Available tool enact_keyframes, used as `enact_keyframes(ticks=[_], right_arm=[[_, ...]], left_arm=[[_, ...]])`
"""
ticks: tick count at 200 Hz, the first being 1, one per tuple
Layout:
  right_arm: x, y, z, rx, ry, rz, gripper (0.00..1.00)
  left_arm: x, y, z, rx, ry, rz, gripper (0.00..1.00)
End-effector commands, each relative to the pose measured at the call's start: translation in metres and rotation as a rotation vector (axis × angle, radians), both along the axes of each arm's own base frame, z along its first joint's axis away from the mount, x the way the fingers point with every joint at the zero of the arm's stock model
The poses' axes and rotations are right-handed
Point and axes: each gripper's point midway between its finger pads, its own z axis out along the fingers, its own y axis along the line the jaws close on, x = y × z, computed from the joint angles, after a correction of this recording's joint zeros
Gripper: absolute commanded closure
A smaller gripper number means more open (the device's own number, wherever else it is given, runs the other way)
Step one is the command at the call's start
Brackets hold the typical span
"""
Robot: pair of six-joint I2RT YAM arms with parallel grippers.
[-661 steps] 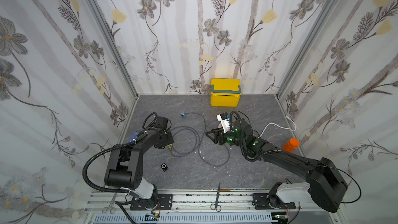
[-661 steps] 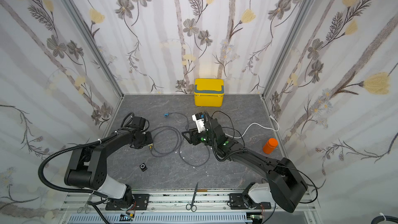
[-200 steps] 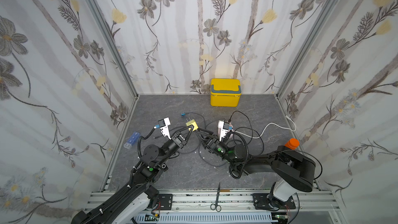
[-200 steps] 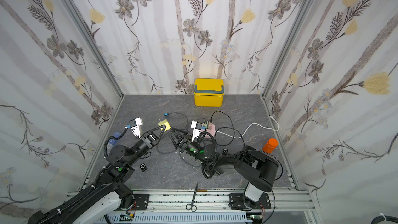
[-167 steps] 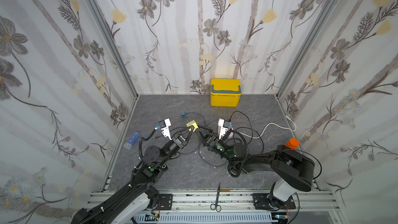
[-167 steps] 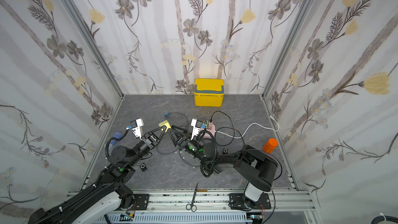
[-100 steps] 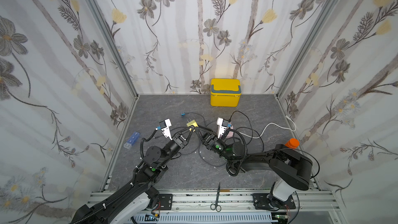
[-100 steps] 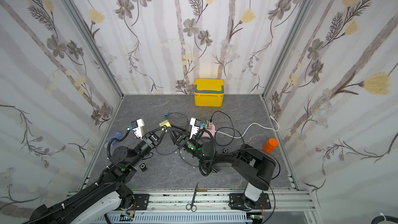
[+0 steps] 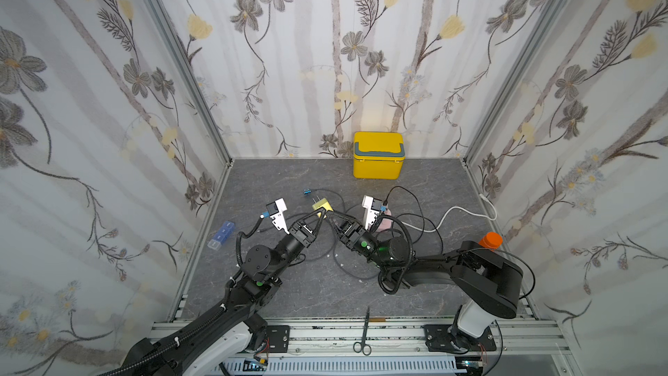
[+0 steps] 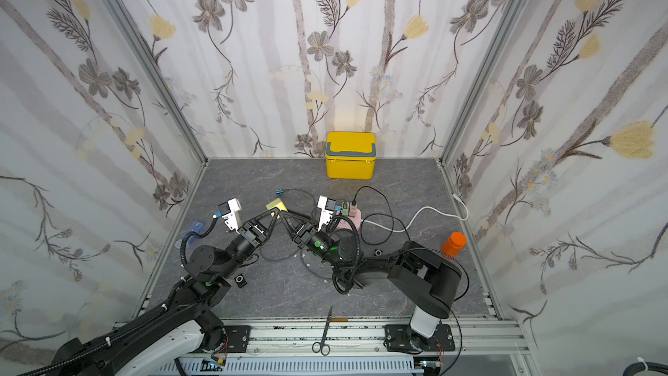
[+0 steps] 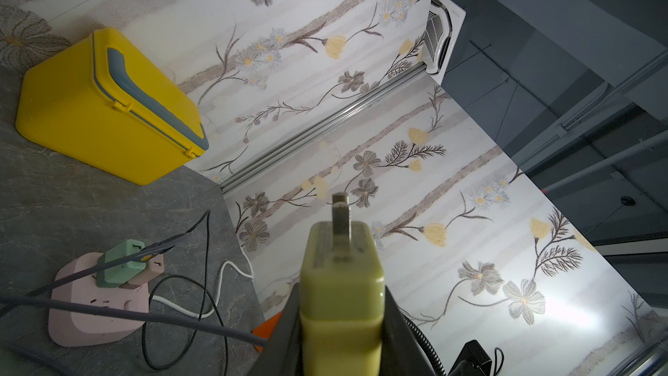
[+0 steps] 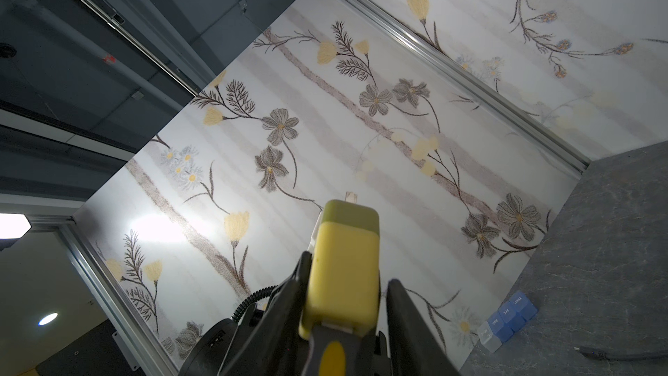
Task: Charge mp3
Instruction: Pick up the plug from the center of the board.
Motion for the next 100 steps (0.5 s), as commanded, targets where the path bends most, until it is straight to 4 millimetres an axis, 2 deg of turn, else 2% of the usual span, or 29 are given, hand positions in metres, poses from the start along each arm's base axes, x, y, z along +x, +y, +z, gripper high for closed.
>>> enact_keyframes(ticks=[1,8,36,55,72,90,100], right_arm=[[-0.029,-0.028,0.052,0.203,-0.146,0.059,0.96],[-0.029,-0.029,0.050,0.199,-0.145,0.061,1.00],[-0.025,-0.040,0.045,0.185,-0.134,0.032,1.00],[-0.026,-0.042,0.046,0.183,-0.144,0.035,1.00],[-0.027,-0.040,0.045,0.177,-0.149,0.047,1.00],[-0.029,-0.039,0.043,0.169,-0.154,0.063,1.00],[-0.029,-0.038,0.043,0.165,-0.157,0.072,1.00]], left_arm=[[-0.005,-0.009,0.000,0.033,-0.022,-0.042,0.69],[-0.005,-0.009,0.002,0.035,-0.024,-0.041,0.64],[-0.004,-0.006,0.000,0.058,-0.016,-0.020,0.62],[-0.005,-0.007,0.003,0.075,-0.026,-0.021,0.52],[-0.005,-0.007,0.005,0.084,-0.029,-0.018,0.55],[-0.005,-0.007,0.004,0.099,-0.025,-0.018,0.49],[-0.006,-0.008,0.005,0.107,-0.028,-0.021,0.54]])
